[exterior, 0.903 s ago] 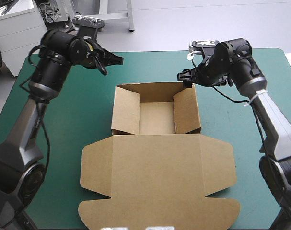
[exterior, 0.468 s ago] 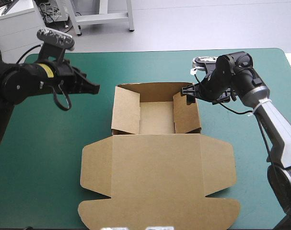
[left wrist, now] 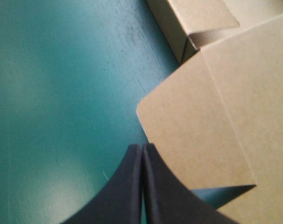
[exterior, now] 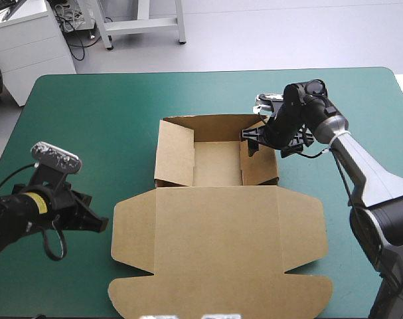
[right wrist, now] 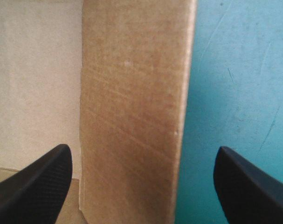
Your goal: Fold the box
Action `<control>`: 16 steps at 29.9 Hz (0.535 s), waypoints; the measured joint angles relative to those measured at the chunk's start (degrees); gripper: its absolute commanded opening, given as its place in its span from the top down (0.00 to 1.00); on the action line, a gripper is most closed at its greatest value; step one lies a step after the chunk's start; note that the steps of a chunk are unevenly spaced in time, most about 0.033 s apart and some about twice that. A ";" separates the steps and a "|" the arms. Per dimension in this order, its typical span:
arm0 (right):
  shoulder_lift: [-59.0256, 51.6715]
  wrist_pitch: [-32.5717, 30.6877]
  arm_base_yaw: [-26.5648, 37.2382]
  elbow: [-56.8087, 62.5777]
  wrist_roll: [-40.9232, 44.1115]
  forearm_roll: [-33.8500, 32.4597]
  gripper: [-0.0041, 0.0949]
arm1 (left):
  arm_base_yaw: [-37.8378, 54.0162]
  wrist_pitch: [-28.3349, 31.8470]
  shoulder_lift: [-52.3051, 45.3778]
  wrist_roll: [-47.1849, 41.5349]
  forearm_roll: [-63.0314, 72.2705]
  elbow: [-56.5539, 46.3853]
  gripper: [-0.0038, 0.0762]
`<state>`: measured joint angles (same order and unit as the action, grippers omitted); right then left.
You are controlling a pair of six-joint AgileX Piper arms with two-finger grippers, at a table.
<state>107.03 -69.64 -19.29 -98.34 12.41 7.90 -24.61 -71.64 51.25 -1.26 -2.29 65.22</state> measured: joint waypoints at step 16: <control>4.54 -0.65 0.00 0.00 0.00 2.30 0.87 | 0.00 6.73 -18.07 0.00 -1.58 -18.97 0.99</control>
<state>111.57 -70.29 -19.29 -98.34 12.41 10.21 -24.61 -64.91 33.19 -1.26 -3.86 46.24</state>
